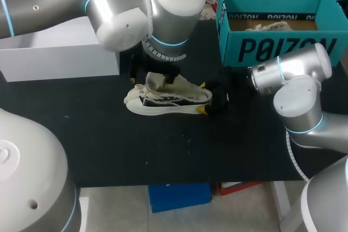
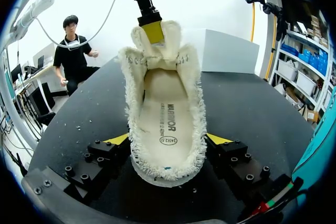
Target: Take the shoe out of the shoebox, open the shoe tongue, remove and reinsert the insole, then place the shoe into the shoebox
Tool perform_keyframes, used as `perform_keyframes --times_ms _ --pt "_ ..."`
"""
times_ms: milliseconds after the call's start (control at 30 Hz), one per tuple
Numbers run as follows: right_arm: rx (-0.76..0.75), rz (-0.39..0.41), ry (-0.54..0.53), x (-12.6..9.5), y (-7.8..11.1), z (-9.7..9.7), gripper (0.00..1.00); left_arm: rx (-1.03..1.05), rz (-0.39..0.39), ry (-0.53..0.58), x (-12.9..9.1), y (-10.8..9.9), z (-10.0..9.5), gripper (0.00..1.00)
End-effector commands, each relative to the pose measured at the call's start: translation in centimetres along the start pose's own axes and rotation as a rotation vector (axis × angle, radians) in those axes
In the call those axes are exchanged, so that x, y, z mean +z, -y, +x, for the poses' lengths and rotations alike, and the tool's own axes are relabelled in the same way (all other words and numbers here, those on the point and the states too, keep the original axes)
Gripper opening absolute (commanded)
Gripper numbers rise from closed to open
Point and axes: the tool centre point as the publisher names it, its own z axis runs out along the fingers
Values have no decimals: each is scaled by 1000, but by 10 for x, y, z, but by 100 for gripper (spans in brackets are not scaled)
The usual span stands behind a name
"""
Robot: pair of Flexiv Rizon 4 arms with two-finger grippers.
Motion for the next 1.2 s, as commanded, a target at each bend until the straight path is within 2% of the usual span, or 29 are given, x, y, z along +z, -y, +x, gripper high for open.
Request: perform_keyframes --times_ms 33,200,233,267,333,400,433,533,667,700,1200 --pt "1 2 1 1 1 0 0 95 65 -151 -15 0 -12 100" --pt "1 2 1 1 1 0 0 328 118 -324 -32 14 -1 99" --pt "1 2 1 1 1 0 0 373 117 -344 -34 15 3 80" --pt "1 2 1 1 1 0 0 414 114 -376 -35 18 7 57" --pt "1 2 1 1 1 0 0 552 73 -494 -39 20 13 2" --pt "1 2 1 1 1 0 0 634 49 -560 -41 22 20 0" --pt "1 2 1 1 1 0 0 690 11 -605 -42 24 22 0" --pt "1 2 1 1 1 0 0 824 -60 -654 -41 24 30 0" --pt "1 2 1 1 1 0 0 995 -130 -693 -40 18 32 0" --pt "1 2 1 1 1 0 0 990 -147 -646 -38 17 33 0" --pt "1 2 1 1 1 0 0 990 -147 -646 -38 17 33 0"
